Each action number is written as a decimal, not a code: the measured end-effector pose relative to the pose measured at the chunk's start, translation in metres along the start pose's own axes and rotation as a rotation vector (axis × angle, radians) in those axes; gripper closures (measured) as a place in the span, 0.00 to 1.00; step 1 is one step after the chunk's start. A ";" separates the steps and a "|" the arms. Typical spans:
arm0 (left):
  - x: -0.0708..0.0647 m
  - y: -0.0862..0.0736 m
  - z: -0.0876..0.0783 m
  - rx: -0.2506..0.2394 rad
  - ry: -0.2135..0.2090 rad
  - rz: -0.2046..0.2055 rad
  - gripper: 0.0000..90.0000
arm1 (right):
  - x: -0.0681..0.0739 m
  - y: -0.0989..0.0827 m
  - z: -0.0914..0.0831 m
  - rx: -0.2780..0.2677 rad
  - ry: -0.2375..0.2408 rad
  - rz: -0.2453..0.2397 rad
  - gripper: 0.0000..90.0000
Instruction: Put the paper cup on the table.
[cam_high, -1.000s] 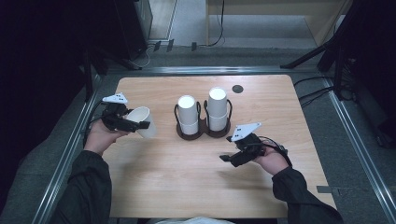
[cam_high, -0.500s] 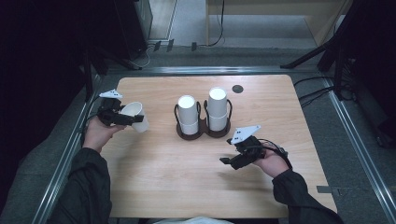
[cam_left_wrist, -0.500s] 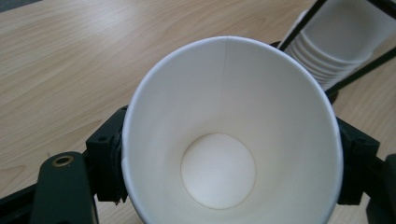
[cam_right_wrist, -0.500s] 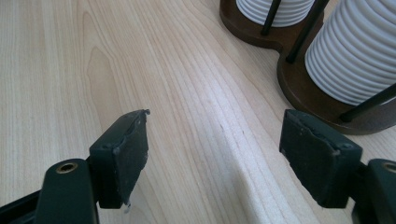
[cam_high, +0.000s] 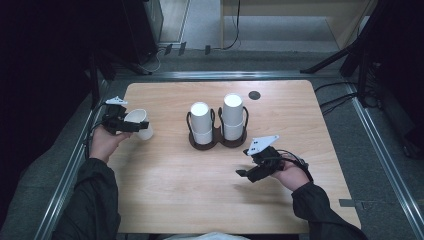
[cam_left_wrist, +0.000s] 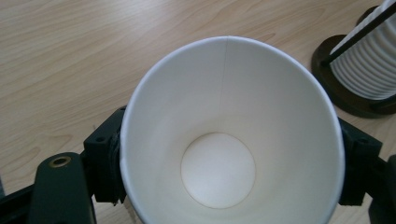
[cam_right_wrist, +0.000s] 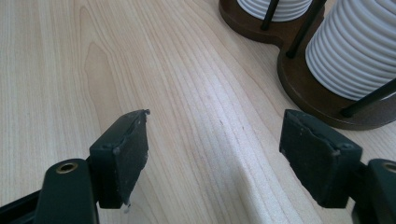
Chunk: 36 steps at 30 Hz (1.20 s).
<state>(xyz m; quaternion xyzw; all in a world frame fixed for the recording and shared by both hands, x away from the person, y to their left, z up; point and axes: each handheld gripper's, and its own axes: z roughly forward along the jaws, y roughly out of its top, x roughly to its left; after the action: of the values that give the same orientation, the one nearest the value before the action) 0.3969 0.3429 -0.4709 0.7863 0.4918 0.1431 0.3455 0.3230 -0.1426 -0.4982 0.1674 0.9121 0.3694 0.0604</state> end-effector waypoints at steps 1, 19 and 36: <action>0.001 -0.001 0.000 -0.001 0.007 -0.006 0.21 | 0.000 0.000 0.000 0.000 0.001 0.001 0.27; 0.010 -0.011 0.009 0.037 0.051 -0.043 0.19 | 0.000 0.000 0.001 0.003 0.002 -0.009 0.27; 0.007 -0.011 0.015 0.078 0.030 -0.043 0.17 | 0.000 0.000 0.001 0.007 0.005 -0.007 0.27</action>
<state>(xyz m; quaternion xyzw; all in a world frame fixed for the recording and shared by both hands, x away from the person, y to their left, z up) 0.4009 0.3461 -0.4902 0.7861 0.5190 0.1284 0.3102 0.3231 -0.1422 -0.4992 0.1633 0.9141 0.3664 0.0589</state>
